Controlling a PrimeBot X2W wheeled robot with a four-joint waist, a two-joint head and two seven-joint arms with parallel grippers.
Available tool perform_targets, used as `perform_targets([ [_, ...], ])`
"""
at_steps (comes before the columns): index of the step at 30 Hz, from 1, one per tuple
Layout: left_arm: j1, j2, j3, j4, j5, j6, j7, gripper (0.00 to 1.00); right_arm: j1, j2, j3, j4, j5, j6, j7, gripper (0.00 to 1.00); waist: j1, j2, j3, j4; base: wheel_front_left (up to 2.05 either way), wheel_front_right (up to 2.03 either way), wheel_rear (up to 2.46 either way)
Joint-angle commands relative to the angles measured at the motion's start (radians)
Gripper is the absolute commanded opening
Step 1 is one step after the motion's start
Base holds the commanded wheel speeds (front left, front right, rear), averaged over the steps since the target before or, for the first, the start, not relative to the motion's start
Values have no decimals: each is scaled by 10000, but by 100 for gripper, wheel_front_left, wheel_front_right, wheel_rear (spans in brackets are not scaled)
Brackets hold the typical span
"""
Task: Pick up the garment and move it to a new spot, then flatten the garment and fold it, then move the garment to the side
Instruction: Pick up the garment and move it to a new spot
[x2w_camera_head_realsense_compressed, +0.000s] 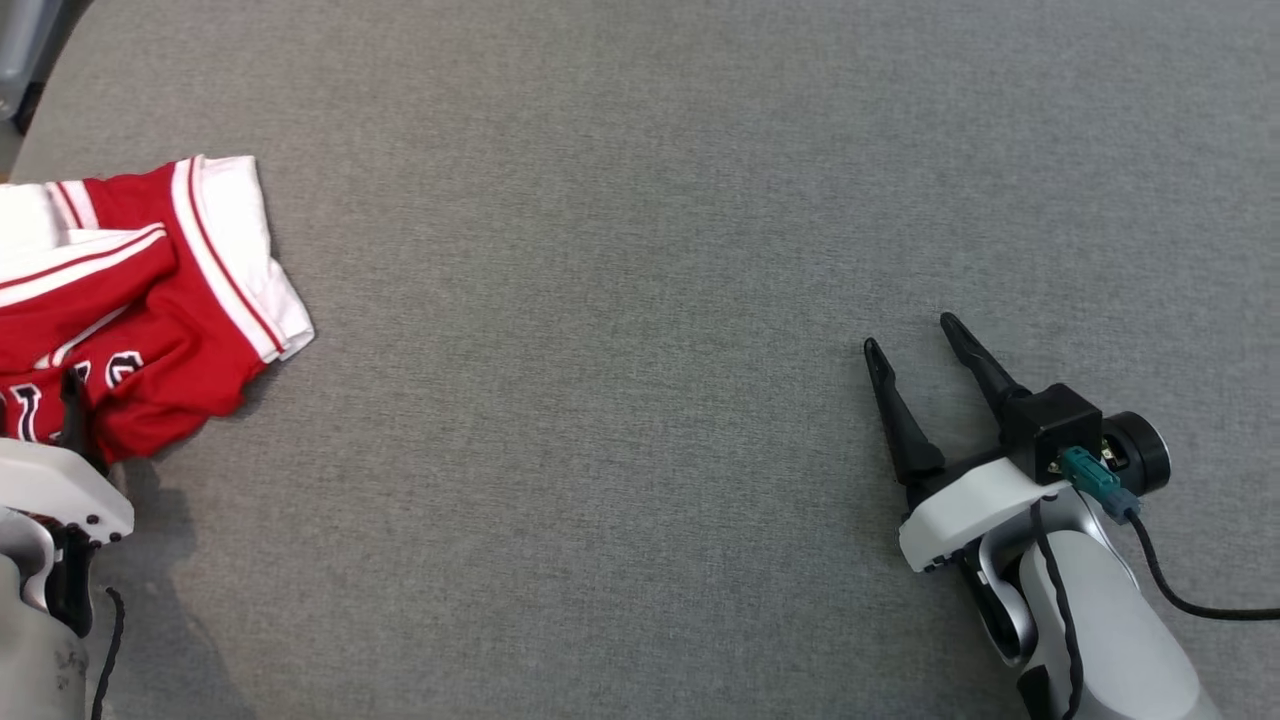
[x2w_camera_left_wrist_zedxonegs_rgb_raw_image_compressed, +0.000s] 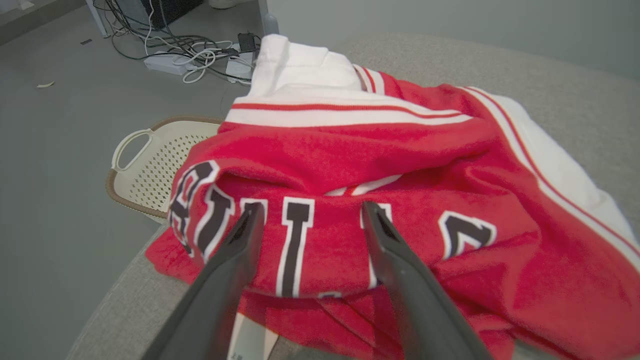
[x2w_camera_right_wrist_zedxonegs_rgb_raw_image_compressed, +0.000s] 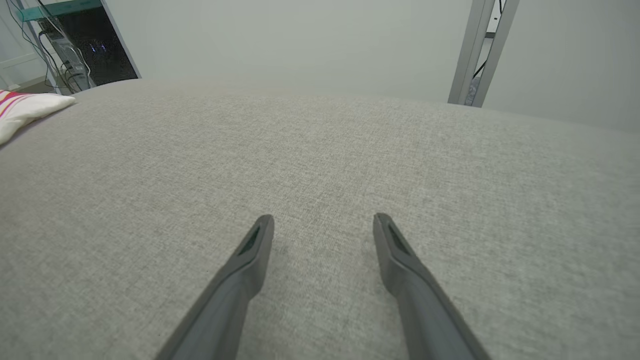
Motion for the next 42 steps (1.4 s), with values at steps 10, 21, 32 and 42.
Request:
perform_targets([
  [10, -820, 328, -287, 661, 158, 73, -318, 0, 238, -91, -247, 32, 355, -3, -25, 100, 0, 0, -131, -565, 0, 0, 0],
  [21, -920, -493, -1841, -2024, 751, -194, -462, 0, 587, -93, -249, 8, 1290, -3, -25, 100, 0, 0, -1108, -830, 0, 0, 0],
  [32, -608, -1948, -5355, -4146, -294, -192, -466, 0, 1010, -84, -809, 121, 1611, -3, -26, 100, 0, 0, -1595, -1674, 0, 0, 0],
  [42, -374, -2667, -8362, -5464, -1575, -193, -467, 0, 1015, -79, -801, 43, 1876, -3, -25, 100, 0, 0, -1656, -2438, 0, 0, 0],
])
